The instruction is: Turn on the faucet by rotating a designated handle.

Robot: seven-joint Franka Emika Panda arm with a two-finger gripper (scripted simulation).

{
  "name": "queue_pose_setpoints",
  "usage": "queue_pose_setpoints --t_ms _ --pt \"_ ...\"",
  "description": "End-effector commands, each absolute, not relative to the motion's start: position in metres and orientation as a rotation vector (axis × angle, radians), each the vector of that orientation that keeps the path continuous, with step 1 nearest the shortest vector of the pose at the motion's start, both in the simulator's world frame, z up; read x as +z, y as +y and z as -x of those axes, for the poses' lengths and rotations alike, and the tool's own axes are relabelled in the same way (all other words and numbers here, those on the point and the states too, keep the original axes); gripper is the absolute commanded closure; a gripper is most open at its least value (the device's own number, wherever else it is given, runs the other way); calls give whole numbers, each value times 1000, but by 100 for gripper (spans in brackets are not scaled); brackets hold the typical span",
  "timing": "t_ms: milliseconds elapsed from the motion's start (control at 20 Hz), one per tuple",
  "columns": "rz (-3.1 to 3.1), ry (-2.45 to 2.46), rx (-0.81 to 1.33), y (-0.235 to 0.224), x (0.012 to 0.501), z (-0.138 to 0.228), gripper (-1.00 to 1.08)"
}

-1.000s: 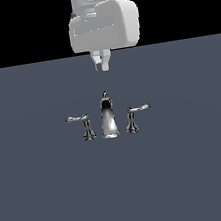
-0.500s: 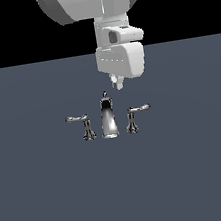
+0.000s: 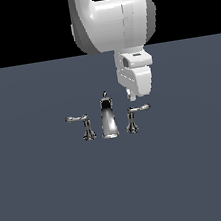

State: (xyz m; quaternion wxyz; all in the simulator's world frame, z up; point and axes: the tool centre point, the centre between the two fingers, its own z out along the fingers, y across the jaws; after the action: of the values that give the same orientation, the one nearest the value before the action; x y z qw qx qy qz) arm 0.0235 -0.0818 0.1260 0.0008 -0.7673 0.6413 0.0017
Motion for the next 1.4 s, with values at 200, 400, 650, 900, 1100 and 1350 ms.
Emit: queue_pose_setpoints --t_ms 200,400,650,900,1100,1350 --pt "2303 2138 -1 -105 102 -36 108" --pt "2269 2174 -1 -112 94 -39 108" --pt "2264 2178 0 -113 94 -40 108" --pt "2265 2177 0 -113 94 -40 108" --pt "2265 2177 0 -119 94 -27 108" --pt "2265 2177 0 -126 94 -10 108"
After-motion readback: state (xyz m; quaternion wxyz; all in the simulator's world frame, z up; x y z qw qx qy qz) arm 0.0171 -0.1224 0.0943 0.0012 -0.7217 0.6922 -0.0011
